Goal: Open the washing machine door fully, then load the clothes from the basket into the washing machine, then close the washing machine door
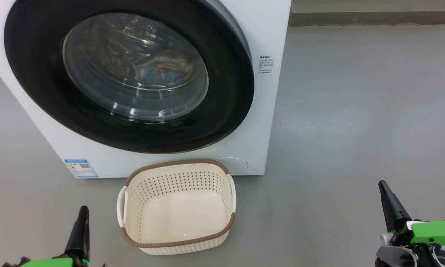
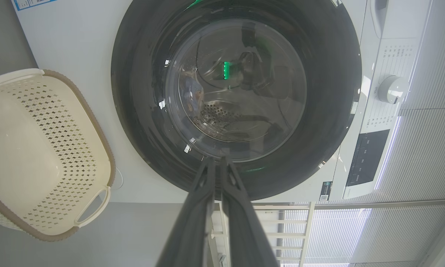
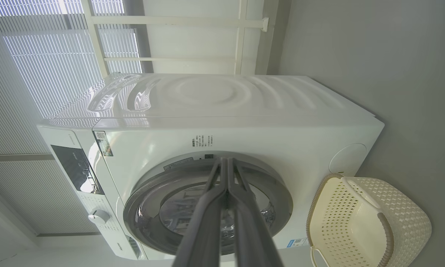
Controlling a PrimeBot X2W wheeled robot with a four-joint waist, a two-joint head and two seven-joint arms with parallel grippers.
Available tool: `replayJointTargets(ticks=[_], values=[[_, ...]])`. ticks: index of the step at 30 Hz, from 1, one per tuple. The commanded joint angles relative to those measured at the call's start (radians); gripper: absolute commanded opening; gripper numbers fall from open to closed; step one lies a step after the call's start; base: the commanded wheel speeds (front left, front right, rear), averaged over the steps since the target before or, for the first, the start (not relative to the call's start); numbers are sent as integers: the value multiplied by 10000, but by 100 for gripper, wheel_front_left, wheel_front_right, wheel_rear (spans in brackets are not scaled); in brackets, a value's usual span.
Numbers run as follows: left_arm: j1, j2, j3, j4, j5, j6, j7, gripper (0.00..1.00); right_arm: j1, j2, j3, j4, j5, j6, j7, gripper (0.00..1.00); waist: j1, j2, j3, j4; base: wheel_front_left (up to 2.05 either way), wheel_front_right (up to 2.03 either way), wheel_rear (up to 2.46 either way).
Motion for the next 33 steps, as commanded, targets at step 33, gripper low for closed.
replayJointTargets(ticks=[33], values=[[-429,87,262,-166,-82,6,63,0,-520,-92,181,-278,-64,19,59,0,0,0,0,0,0,0,0]])
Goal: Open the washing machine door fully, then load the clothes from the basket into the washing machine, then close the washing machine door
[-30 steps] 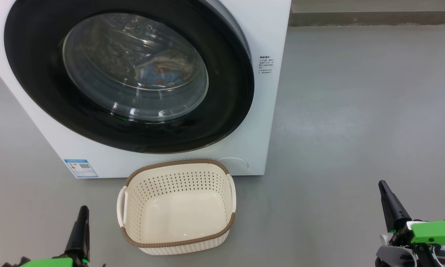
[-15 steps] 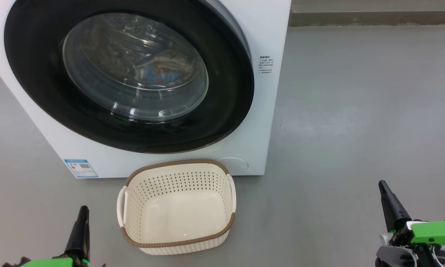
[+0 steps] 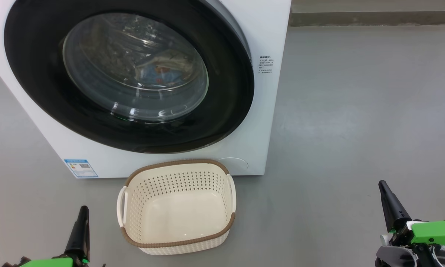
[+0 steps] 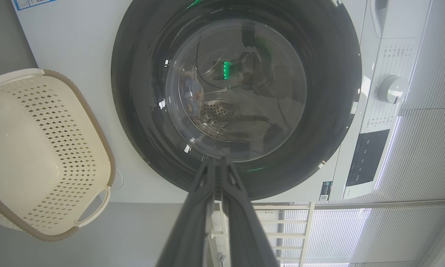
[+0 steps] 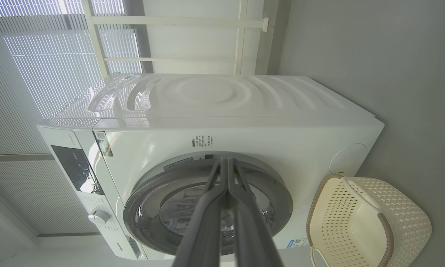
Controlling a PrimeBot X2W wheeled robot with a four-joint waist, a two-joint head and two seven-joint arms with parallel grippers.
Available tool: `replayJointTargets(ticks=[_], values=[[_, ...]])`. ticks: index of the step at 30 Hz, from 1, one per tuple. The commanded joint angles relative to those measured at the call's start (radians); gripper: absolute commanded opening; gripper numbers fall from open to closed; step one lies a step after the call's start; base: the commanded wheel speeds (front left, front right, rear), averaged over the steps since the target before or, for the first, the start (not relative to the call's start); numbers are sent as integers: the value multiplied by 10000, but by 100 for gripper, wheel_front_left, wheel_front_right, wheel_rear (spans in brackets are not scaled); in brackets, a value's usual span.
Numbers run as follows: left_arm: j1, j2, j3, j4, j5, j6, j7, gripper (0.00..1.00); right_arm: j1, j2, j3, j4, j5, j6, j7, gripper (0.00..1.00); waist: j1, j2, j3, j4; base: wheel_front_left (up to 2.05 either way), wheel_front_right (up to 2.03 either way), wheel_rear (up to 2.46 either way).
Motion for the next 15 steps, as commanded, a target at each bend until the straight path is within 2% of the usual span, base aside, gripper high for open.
replayJointTargets(ticks=[1,15], values=[[-429,89,264,-166,-82,6,63,0,-520,-105,194,-278,-51,19,58,0,0,0,0,0,0,0,0],[-429,89,264,-166,-83,6,62,0,-521,-101,187,-277,-56,19,63,0,0,0,0,0,0,0,0]])
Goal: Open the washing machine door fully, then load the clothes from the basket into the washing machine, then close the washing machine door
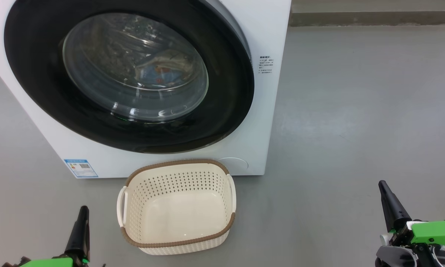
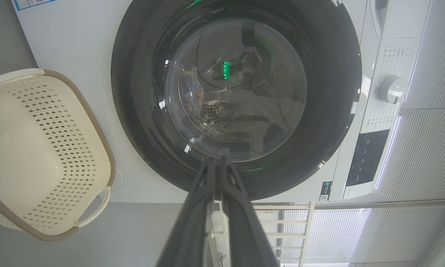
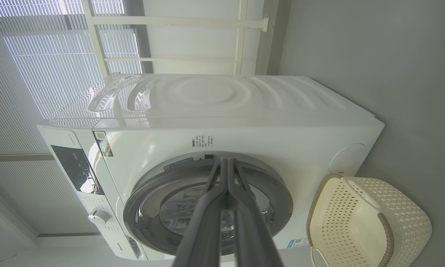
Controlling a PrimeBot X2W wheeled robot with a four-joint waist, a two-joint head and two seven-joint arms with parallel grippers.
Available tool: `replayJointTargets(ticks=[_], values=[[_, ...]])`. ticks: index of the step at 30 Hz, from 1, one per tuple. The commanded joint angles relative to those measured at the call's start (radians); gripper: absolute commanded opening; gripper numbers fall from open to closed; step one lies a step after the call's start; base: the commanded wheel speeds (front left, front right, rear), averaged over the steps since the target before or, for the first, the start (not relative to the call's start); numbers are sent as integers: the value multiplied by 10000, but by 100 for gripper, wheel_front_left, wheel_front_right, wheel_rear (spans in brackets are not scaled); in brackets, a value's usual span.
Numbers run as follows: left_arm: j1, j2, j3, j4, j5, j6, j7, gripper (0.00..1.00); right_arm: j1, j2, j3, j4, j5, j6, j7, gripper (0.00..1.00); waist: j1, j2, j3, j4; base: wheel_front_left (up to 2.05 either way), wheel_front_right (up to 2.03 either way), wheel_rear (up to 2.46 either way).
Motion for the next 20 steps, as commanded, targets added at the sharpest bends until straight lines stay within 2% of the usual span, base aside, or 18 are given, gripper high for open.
replayJointTargets(ticks=[1,20], values=[[-429,89,264,-166,-83,6,62,0,-520,-105,193,-277,-57,19,63,0,0,0,0,0,0,0,0],[-429,89,263,-166,-83,6,62,0,-521,-100,186,-277,-62,19,68,0,0,0,0,0,0,0,0]])
